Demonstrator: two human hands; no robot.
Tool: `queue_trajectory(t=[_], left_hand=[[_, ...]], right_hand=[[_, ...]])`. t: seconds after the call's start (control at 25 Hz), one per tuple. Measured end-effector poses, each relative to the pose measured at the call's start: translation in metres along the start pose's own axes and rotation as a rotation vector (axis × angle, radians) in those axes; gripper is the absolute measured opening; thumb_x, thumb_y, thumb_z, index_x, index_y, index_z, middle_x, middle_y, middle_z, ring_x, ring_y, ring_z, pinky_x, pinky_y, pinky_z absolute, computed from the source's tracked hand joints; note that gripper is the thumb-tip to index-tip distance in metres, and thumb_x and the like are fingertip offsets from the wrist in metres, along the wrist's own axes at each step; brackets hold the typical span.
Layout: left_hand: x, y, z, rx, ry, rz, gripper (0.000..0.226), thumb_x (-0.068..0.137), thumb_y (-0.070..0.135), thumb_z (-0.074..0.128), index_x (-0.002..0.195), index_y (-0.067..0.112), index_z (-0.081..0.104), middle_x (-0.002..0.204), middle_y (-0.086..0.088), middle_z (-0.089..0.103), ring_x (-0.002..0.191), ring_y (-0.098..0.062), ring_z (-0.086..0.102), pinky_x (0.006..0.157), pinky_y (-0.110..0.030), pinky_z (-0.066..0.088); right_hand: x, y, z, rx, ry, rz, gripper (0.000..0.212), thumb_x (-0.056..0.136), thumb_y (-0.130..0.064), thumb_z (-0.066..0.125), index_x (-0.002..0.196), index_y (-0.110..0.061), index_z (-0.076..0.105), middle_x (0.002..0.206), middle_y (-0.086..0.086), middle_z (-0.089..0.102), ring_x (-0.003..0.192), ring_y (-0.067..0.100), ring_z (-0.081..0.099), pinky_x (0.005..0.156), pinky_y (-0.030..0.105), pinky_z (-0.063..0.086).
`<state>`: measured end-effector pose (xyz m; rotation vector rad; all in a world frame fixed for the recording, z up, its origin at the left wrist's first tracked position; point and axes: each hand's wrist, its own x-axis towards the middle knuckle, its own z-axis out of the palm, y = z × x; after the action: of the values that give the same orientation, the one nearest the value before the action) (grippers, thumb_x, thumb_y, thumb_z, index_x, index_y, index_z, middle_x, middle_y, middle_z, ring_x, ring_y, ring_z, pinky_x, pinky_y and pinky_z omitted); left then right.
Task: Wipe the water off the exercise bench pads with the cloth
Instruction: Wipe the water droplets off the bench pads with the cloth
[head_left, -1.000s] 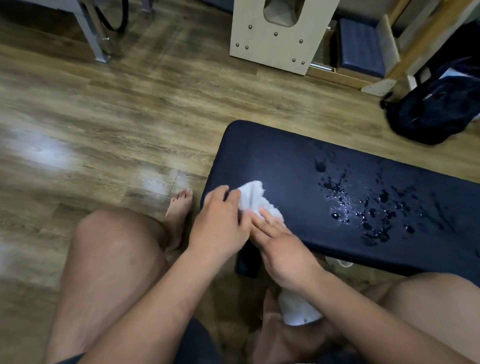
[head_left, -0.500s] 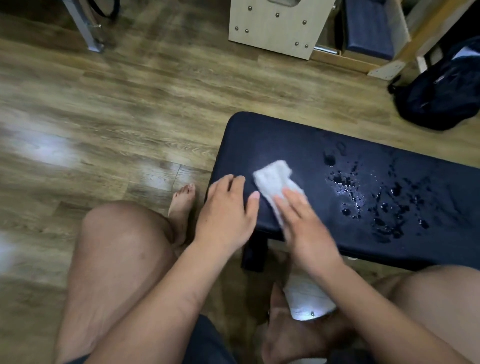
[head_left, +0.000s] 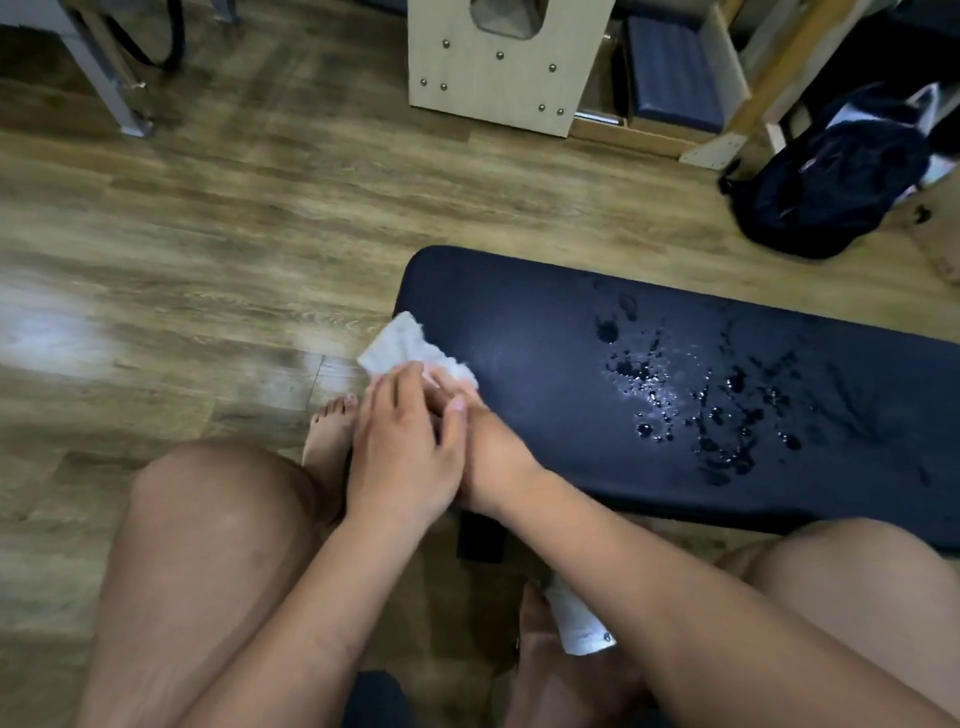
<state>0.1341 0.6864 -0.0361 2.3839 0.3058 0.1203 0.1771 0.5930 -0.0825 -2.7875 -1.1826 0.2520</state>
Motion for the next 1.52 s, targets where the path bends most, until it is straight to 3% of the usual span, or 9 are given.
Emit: queue_trajectory(t=[0.12,0.32,0.4,0.64,0.84,1.04,1.28,1.4,1.52], left_hand=[[0.000,0.000,0.000,-0.068,-0.047,-0.042,0.071,0.089,0.046,0.042,0.145,0.003,0.037,0.151,-0.019,0.037,0.141,-0.032,0.033,0.116,-0.049,0.026],[-0.004,0.007,0.010,0.435,-0.496,0.008,0.088,0.091,0.047,0.058,0.155,0.027,0.000,0.161,-0.015,-0.016,0.145,-0.045,-0.018,0.120,-0.054,0.000],[0.001,0.011,0.015,0.509,-0.554,0.012,0.088,0.093,0.045,0.058,0.155,0.030,-0.003,0.159,-0.019,-0.022,0.142,-0.051,-0.022,0.118,-0.059,0.000],[0.003,0.013,0.020,0.564,-0.540,0.013,0.091,0.093,0.041,0.059,0.155,0.023,-0.005,0.158,-0.025,-0.019,0.140,-0.056,-0.018,0.117,-0.062,0.001],[-0.005,0.001,0.017,0.302,-0.281,0.013,0.101,0.090,0.022,0.055,0.148,0.017,-0.028,0.158,-0.017,-0.023,0.148,-0.041,-0.010,0.121,-0.048,0.006],[-0.007,-0.004,0.014,0.252,-0.276,-0.004,0.134,0.076,0.053,0.073,0.143,0.018,-0.037,0.158,-0.013,-0.027,0.149,-0.032,-0.015,0.121,-0.038,-0.001],[-0.003,-0.004,0.013,0.398,-0.409,0.007,0.098,0.088,0.058,0.057,0.155,0.018,-0.003,0.160,-0.018,-0.019,0.146,-0.039,-0.021,0.122,-0.046,-0.001],[0.000,0.000,0.015,0.417,-0.448,-0.011,0.098,0.089,0.053,0.060,0.155,0.015,0.000,0.159,-0.024,-0.018,0.145,-0.043,-0.021,0.121,-0.049,-0.003],[0.005,0.003,0.017,0.424,-0.482,-0.031,0.099,0.087,0.049,0.064,0.155,0.013,0.002,0.158,-0.027,-0.017,0.144,-0.046,-0.020,0.121,-0.050,-0.003]], right_hand=[[0.032,0.027,-0.020,0.228,-0.020,0.043,0.056,0.100,-0.014,0.041,0.152,-0.011,0.022,0.161,0.006,0.014,0.149,0.022,0.006,0.121,0.033,0.008],[-0.026,0.095,-0.022,0.316,0.214,0.310,0.042,0.097,-0.019,0.052,0.139,-0.013,0.050,0.151,0.007,0.038,0.142,0.023,0.034,0.116,0.021,0.014],[-0.069,0.111,-0.026,0.292,0.205,0.402,0.041,0.098,-0.019,0.052,0.139,-0.015,0.051,0.151,0.002,0.037,0.142,0.019,0.033,0.116,0.019,0.013],[-0.117,0.038,-0.021,0.347,0.106,0.384,0.049,0.096,-0.029,0.035,0.145,-0.027,0.041,0.153,-0.017,0.021,0.146,0.009,0.014,0.116,0.029,0.022],[-0.020,0.014,-0.019,0.259,-0.044,0.129,0.062,0.094,-0.029,0.033,0.154,-0.023,0.016,0.162,-0.001,0.005,0.149,0.018,-0.005,0.122,0.034,0.001],[0.075,0.041,-0.033,0.117,-0.169,0.221,0.057,0.099,-0.034,0.034,0.152,-0.038,0.012,0.163,-0.006,-0.002,0.149,0.019,-0.010,0.120,0.035,-0.005],[0.090,0.103,-0.040,0.050,-0.089,0.438,0.055,0.101,-0.037,0.024,0.154,-0.032,0.010,0.163,0.002,0.002,0.149,0.024,-0.003,0.120,0.040,0.004],[0.042,0.160,-0.055,0.043,-0.045,0.619,0.053,0.101,-0.035,0.027,0.153,-0.032,0.015,0.161,0.007,0.016,0.147,0.026,0.014,0.116,0.036,0.019],[-0.002,0.184,-0.064,0.060,-0.073,0.723,0.051,0.101,-0.041,0.026,0.152,-0.033,0.021,0.162,0.004,0.014,0.148,0.025,0.014,0.117,0.039,0.022]])
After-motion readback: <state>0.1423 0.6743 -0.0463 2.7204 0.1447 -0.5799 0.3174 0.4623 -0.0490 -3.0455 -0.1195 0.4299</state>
